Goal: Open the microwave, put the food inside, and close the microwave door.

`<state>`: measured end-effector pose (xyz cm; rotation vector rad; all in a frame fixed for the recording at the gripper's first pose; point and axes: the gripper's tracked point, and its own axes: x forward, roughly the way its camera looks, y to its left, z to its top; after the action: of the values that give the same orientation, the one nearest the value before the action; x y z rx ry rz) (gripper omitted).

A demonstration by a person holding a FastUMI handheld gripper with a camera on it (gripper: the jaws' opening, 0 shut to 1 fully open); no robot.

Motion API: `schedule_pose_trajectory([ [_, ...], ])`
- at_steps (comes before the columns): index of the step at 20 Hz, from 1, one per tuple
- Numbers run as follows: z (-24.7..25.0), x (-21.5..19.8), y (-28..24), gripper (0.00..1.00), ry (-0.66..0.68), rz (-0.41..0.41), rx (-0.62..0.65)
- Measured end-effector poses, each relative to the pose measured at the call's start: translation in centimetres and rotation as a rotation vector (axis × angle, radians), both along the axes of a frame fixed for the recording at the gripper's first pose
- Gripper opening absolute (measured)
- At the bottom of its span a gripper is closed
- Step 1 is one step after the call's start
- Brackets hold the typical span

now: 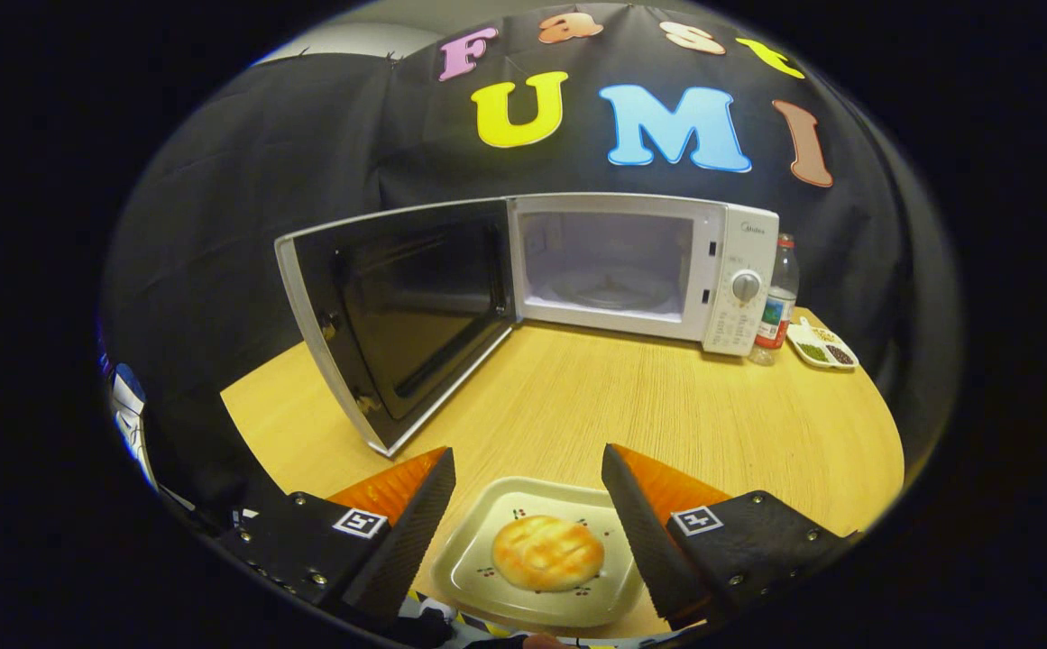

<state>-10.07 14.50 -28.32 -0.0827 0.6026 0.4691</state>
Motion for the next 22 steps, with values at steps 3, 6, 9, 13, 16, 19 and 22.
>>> schedule_pose_trajectory([
  [3,-2.0,-0.7,-0.5,0.99,0.059,-0.002,-0.017],
  [6,-3.5,-1.3,-1.0,0.99,0.096,-0.003,-0.041],
  [9,-5.2,-2.0,-1.5,0.99,0.146,-0.003,-0.069],
  [13,-6.8,-2.7,-2.3,0.99,0.190,-0.014,-0.093],
  [16,-7.1,-3.0,-2.5,0.99,0.193,-0.014,-0.104],
  [19,-7.3,-3.1,-2.5,0.99,0.188,-0.012,-0.127],
  [22,-7.3,-3.0,-2.5,0.93,0.178,-0.015,-0.140],
])
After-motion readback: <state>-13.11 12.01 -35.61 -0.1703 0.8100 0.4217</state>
